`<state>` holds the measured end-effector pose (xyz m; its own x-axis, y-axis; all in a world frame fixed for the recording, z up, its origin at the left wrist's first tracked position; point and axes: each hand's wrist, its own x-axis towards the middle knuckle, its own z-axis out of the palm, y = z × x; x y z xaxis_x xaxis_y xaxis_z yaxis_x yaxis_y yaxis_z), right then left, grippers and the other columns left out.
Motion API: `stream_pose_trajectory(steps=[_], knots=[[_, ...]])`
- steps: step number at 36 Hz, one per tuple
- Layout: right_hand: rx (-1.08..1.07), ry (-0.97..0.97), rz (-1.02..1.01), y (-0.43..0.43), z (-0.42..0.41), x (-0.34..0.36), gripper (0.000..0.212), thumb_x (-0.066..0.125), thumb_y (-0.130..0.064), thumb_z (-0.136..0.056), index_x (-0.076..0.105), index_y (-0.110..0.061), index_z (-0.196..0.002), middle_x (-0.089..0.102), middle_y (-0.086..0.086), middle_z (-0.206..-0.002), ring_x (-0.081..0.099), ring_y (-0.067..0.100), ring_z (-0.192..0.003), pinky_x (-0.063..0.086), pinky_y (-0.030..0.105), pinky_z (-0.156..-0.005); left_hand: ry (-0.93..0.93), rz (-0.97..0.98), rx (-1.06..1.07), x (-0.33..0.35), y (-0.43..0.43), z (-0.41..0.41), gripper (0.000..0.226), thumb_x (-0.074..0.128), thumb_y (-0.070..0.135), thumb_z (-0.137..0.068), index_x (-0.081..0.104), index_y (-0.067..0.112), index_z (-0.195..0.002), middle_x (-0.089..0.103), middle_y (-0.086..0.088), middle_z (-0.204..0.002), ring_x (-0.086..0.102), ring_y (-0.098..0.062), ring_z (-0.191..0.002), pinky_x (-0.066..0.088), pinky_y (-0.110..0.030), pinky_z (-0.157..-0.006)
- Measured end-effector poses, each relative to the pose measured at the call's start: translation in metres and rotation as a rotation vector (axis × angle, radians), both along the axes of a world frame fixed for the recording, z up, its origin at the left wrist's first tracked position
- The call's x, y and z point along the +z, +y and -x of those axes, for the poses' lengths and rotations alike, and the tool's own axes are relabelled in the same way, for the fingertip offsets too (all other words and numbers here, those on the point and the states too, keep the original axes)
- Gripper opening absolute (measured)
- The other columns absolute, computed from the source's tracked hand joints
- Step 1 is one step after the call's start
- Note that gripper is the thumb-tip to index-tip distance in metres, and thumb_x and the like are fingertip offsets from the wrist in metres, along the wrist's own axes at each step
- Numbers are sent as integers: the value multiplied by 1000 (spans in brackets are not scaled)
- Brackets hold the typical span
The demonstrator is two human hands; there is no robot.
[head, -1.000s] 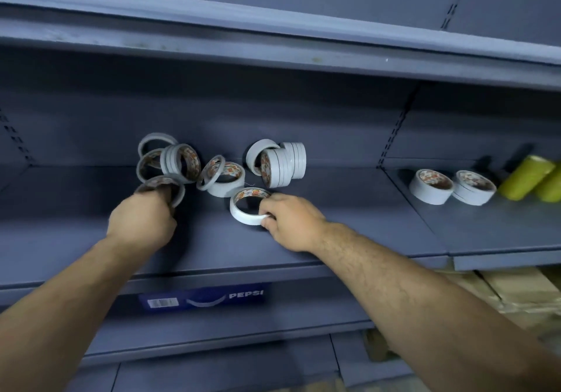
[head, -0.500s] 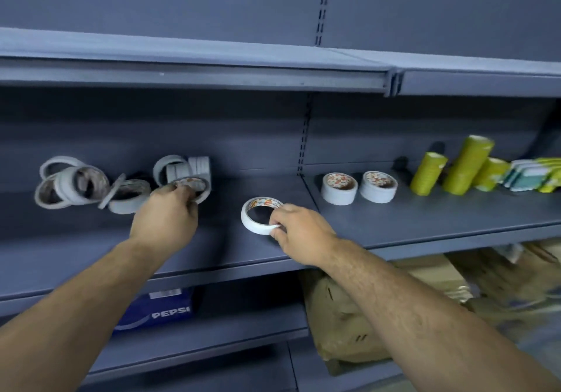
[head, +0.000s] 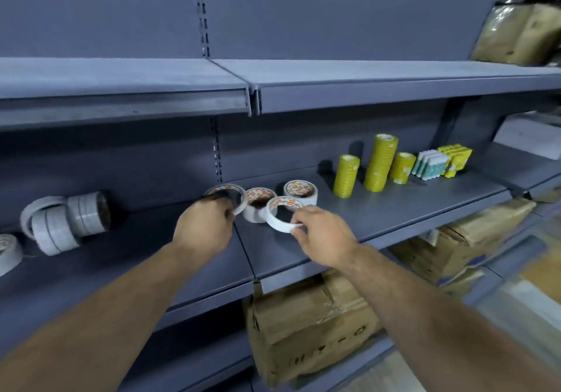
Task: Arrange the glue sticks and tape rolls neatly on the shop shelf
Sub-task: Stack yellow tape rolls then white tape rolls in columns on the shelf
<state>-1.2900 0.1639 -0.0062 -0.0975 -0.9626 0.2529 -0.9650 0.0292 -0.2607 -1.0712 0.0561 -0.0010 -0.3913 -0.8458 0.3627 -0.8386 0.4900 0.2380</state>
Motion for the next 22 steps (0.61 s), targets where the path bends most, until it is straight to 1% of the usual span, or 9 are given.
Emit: stream_pose_trajectory(steps=[2,5,9,13,15,18,20,22], knots=[[-32,15,4,-2,11,2,14,57,-31,-95,63,-23,-105,63,-2,-111,62,27,-98,50,37,-81,-9,-18,-41,0,-6,18,18,51,24,-96,67,22,-103,69,-6,-101,63,-31,-89,39,-30,-65],[-82,52,33,-8,30,7,15,57,-30,-96,64,-22,-107,63,-1,-112,61,27,-100,46,34,-78,-21,-13,-98,2,-15,42,21,50,24,-97,65,24,-112,68,-7,-111,63,-30,-97,40,-30,-69],[-158,57,29,-16,54,7,13,57,-30,-97,62,-22,-106,61,0,-112,61,28,-99,44,34,-76,-58,-17,-156,-3,-25,63,18,48,24,-97,64,24,-106,64,-2,-119,61,-28,-98,35,-28,-67],[-166,52,5,-31,75,9,14,55,-32,-98,62,-23,-106,61,-1,-112,61,28,-99,47,34,-76,-100,-54,-106,-3,-32,77,19,49,27,-97,63,23,-108,65,-1,-119,61,-26,-102,39,-28,-71],[-151,59,16,-43,84,10,16,55,-33,-98,63,-23,-108,61,-1,-113,61,28,-100,49,36,-78,-138,-49,-76,2,-34,84,24,47,23,-98,62,25,-118,63,-1,-123,60,-24,-107,41,-27,-74],[-119,81,7,-64,93,10,21,54,-34,-99,65,-22,-112,62,2,-120,61,28,-105,48,34,-80,-107,-85,-69,3,-37,88,33,48,24,-99,60,30,-129,62,0,-129,59,-24,-114,44,-28,-84],[-80,116,-20,-78,97,10,24,51,-34,-100,64,-23,-117,62,5,-124,61,30,-108,46,33,-80,-130,-115,-20,4,-36,89,34,47,26,-99,59,38,-129,63,1,-129,60,-25,-114,43,-27,-82],[-43,159,-40,-91,100,11,26,50,-33,-100,63,-23,-120,63,7,-125,61,31,-110,46,33,-80,-121,-128,38,7,-37,92,31,47,26,-99,62,38,-123,63,0,-128,60,-27,-112,47,-30,-84]])
